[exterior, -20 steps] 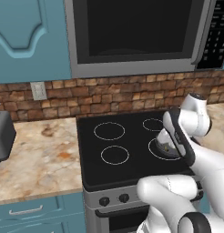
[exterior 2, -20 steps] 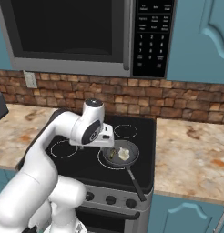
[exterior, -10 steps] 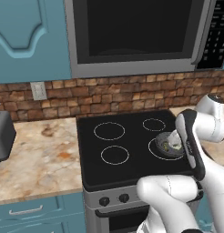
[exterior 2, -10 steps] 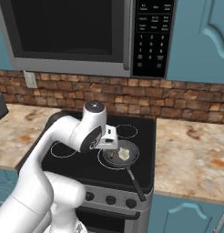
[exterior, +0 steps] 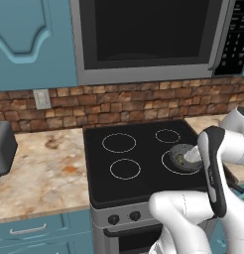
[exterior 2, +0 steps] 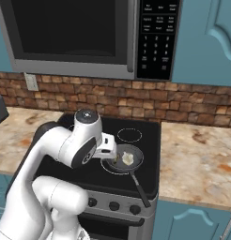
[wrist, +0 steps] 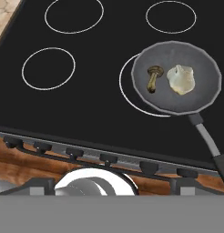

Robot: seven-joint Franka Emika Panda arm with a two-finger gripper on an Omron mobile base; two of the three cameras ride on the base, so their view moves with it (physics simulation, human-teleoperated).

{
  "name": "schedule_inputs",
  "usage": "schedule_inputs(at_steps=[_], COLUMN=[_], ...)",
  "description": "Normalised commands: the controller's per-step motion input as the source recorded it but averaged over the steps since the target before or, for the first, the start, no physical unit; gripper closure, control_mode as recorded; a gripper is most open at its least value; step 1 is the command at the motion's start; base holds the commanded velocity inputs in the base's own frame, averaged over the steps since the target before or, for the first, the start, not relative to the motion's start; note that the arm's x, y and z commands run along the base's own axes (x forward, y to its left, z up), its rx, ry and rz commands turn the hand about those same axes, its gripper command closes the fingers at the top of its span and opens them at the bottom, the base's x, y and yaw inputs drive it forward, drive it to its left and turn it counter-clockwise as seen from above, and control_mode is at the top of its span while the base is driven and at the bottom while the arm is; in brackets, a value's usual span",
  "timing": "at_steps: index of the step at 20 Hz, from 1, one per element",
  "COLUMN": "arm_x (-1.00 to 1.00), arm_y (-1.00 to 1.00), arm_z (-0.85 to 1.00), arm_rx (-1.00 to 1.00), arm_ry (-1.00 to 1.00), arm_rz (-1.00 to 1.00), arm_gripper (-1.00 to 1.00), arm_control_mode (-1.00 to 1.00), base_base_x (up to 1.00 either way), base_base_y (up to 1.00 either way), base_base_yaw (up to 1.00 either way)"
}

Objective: Put the garlic and mushroom in the pan. Then turn on the front right burner and set the heat to medium.

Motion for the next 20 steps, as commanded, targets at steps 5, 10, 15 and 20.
schedule_inputs(at_steps=[5,10,15,20], arm_x=[0.00,0.00,0.00,0.00], arm_y=[0.01,0.00,0.00,0.00], arm_z=[0.00,0.00,0.00,0.00], arm_rx=[0.00,0.00,0.00,0.00], arm_ry=[0.00,0.00,0.00,0.00], arm_rz=[-0.02,0.00,0.00,0.00], arm_gripper=[-1.00,-1.00,-1.00,-1.00], arm_control_mode=[-1.00,-1.00,-1.00,1.00], base_base_x=[0.00,0.00,0.00,0.00], base_base_y=[0.00,0.00,0.00,0.00], base_base_yaw=[0.00,0.00,0.00,0.00])
